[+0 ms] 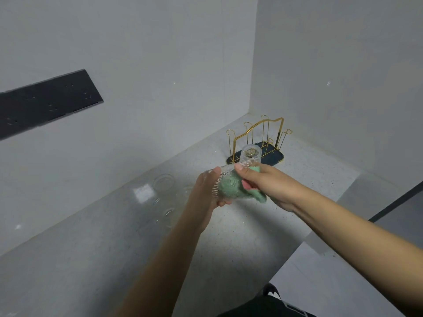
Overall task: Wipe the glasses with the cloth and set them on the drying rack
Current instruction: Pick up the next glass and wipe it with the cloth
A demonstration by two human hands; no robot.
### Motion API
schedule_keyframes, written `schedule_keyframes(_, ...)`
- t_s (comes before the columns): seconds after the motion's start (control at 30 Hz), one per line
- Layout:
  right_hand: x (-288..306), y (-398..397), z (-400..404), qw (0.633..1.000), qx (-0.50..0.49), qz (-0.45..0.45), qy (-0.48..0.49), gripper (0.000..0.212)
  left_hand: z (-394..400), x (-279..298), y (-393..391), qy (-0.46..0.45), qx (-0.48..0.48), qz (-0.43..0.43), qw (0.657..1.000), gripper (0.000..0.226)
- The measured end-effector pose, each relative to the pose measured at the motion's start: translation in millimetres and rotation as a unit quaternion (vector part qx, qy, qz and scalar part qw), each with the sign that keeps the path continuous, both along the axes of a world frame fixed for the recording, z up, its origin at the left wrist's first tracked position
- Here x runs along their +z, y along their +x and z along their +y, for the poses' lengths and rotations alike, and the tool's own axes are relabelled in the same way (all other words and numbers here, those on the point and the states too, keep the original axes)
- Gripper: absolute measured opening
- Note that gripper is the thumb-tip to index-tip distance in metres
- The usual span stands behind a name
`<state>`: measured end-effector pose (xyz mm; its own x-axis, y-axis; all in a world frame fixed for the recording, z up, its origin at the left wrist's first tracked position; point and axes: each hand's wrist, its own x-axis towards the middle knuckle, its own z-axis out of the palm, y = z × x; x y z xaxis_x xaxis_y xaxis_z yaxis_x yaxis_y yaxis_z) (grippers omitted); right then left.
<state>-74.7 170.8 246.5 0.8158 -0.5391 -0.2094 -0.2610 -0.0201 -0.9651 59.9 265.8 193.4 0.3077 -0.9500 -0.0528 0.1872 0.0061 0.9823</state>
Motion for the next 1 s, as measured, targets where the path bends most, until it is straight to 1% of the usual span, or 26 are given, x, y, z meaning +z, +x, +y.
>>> schedule_keyframes(0.03,1,-3,-6,0.997,0.04,-0.013,0.067,0.042,0,0,-2,0.004,-0.003,0.006,1.0,0.037)
schedule_keyframes(0.07,1,-4,-11,0.991,0.083,-0.024,0.106,0.042,0,1,-4,0.01,-0.003,0.014,1.0,0.039)
schedule_keyframes(0.1,1,-4,-14,0.982,0.134,-0.033,0.127,0.037,0,1,-5,0.016,-0.006,0.019,1.0,0.04)
schedule_keyframes(0.13,-2,-4,-17,0.978,0.168,-0.033,0.121,0.022,0,2,-5,0.022,-0.011,0.021,0.999,0.042)
schedule_keyframes(0.17,-3,-4,-18,0.975,0.193,-0.027,0.107,0.014,0,3,-6,0.025,-0.019,0.024,0.999,0.045)
schedule_keyframes(0.2,-6,-3,-17,0.974,0.207,-0.018,0.088,0.028,1,4,-7,0.029,-0.024,0.028,0.999,0.048)
schedule_keyframes(0.23,-9,-1,-16,0.973,0.219,-0.018,0.071,0.035,0,4,-8,0.036,-0.023,0.037,0.998,0.05)
schedule_keyframes(0.33,-15,5,-9,0.982,0.183,-0.047,0.013,0.033,-1,10,-6,0.073,-0.008,0.058,0.996,0.055)
schedule_keyframes(0.4,-22,7,-4,0.985,0.164,-0.042,-0.024,0.032,-3,10,0,0.106,-0.013,0.065,0.992,0.054)
schedule_keyframes(0.43,-29,8,-4,0.982,0.171,-0.029,-0.075,0.031,-3,10,4,0.126,-0.018,0.072,0.989,0.053)
schedule_keyframes(0.47,-33,9,-3,0.972,0.18,-0.008,-0.148,0.033,-3,10,7,0.147,-0.027,0.078,0.986,0.055)
schedule_keyframes(0.5,-34,9,-5,0.956,0.194,0.01,-0.218,0.035,-3,7,9,0.168,-0.038,0.076,0.982,0.058)
schedule_keyframes(0.53,-33,8,-7,0.948,0.21,0.023,-0.237,0.033,-2,5,12,0.186,-0.045,0.071,0.979,0.061)
schedule_keyframes(0.57,-32,7,-10,0.951,0.223,0.023,-0.211,0.029,0,5,12,0.199,-0.052,0.062,0.977,0.064)
schedule_keyframes(0.6,-29,7,-12,0.963,0.221,0.014,-0.157,0.028,1,5,11,0.2,-0.066,0.046,0.977,0.066)
schedule_keyframes(0.63,-28,5,-16,0.975,0.203,-0.002,-0.088,0.03,2,1,10,0.184,-0.073,0.024,0.98,0.061)
schedule_keyframes(0.67,-26,4,-18,0.986,0.166,-0.015,-0.011,0.037,3,-2,7,0.151,-0.067,-0.003,0.986,0.048)
schedule_keyframes(0.7,-27,5,-21,0.988,0.128,-0.036,0.072,0.047,3,-5,3,0.106,-0.04,-0.036,0.993,0.031)
schedule_keyframes(0.73,-29,6,-22,0.983,0.099,-0.056,0.146,0.062,2,-9,-1,0.062,0.003,-0.067,0.996,0.019)
schedule_keyframes(0.77,-35,7,-24,0.974,0.093,-0.071,0.193,0.077,-1,-17,-3,0.022,0.049,-0.084,0.995,0.019)
schedule_keyframes(0.8,-37,9,-21,0.971,0.11,-0.078,0.199,0.081,-4,-20,-5,0.001,0.083,-0.078,0.993,0.031)
schedule_keyframes(0.83,-36,10,-18,0.974,0.137,-0.077,0.163,0.072,-6,-18,-6,0.002,0.094,-0.058,0.994,0.039)
schedule_keyframes(0.87,-32,11,-14,0.98,0.166,-0.061,0.09,0.056,-7,-14,-5,0.008,0.089,-0.04,0.995,0.043)
schedule_keyframes(0.9,-32,10,-11,0.981,0.192,-0.038,0.008,0.042,-6,-10,-5,0.028,0.064,-0.024,0.997,0.05)
schedule_keyframes(0.93,-31,12,-8,0.974,0.217,-0.017,-0.068,0.033,-5,-5,-1,0.069,0.036,-0.015,0.997,0.06)
schedule_keyframes(1.0,-33,12,-7,0.957,0.244,0.004,-0.155,0.027,-3,1,4,0.138,-0.03,0.023,0.99,0.068)
